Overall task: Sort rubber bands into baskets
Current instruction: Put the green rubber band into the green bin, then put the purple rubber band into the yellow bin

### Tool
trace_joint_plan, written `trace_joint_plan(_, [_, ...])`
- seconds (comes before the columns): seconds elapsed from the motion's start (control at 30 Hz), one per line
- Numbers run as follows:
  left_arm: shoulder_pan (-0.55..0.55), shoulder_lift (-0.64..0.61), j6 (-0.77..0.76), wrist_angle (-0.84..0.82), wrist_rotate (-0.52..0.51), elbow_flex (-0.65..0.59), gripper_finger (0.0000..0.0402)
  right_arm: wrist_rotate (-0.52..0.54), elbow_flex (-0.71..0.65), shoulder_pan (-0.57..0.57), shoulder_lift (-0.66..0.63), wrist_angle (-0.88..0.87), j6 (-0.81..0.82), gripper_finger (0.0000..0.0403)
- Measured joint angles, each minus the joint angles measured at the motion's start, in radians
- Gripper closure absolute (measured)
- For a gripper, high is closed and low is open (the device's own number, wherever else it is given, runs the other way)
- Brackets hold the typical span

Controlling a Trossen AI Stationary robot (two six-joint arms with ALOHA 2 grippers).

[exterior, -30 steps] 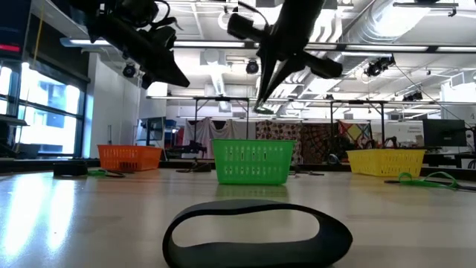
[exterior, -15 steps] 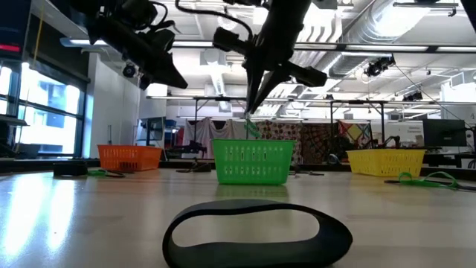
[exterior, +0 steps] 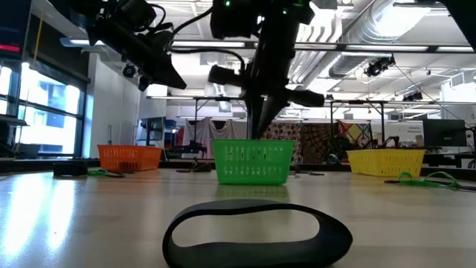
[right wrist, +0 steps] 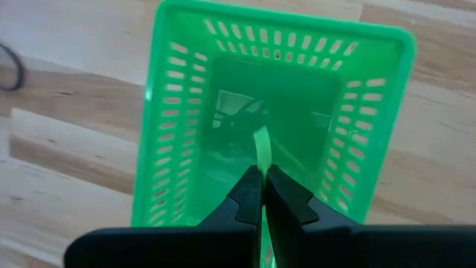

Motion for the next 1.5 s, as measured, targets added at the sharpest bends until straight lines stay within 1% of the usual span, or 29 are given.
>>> trace_joint_plan(0.2, [0.0, 0.0, 0.0, 0.0, 0.017, 0.0, 0.0401, -0.026, -0.001, -0.01, 0.056, 0.067, -0.011, 0.0403])
trace_joint_plan(0.5, [0.0, 0.0, 0.004, 0.0, 0.017, 0.0, 0.0402, -0.039, -0.001, -0.018, 0.056, 0.066, -0.011, 0.0403])
trace_joint_plan(0.6, [0.0, 0.0, 0.016, 0.0, 0.019, 0.0, 0.0401, -0.04, -0.001, -0.022, 0.056, 0.066, -0.037, 0.0398])
trace_joint_plan(0.7, [0.0, 0.0, 0.017, 0.0, 0.031, 0.0, 0.0401, -0.058, -0.001, -0.03, 0.056, 0.066, -0.051, 0.0376])
trace_joint_plan(0.8, [0.0, 0.0, 0.018, 0.0, 0.042, 0.0, 0.0402, -0.094, -0.001, -0.037, 0.056, 0.067, -0.067, 0.0339])
trace_joint_plan(0.97, [0.0, 0.0, 0.055, 0.0, 0.042, 0.0, 0.0401, -0.108, 0.023, -0.036, 0.056, 0.036, -0.08, 0.0278])
trace_joint_plan(1.03, [0.0, 0.0, 0.064, 0.0, 0.042, 0.0, 0.0401, -0.103, 0.05, -0.036, 0.056, 0.019, -0.091, 0.0264])
trace_joint_plan(1.1, [0.0, 0.0, 0.07, 0.0, 0.042, 0.0, 0.0401, -0.078, 0.088, -0.036, 0.056, -0.034, -0.098, 0.026])
trace_joint_plan(1.2, [0.0, 0.0, 0.071, 0.0, 0.042, 0.0, 0.0401, -0.044, 0.16, -0.036, 0.055, -0.09, -0.136, 0.0266])
trace_joint_plan(1.3, [0.0, 0.0, 0.073, 0.0, 0.042, 0.0, 0.0401, -0.037, 0.241, -0.036, 0.055, -0.17, -0.204, 0.0286])
trace_joint_plan(1.4, [0.0, 0.0, 0.097, 0.0, 0.069, 0.0, 0.0401, -0.025, 0.316, -0.026, 0.054, -0.236, -0.255, 0.0324])
trace_joint_plan(1.5, [0.0, 0.0, 0.111, 0.0, 0.077, 0.0, 0.0402, -0.019, 0.366, -0.007, 0.054, -0.303, -0.297, 0.0382])
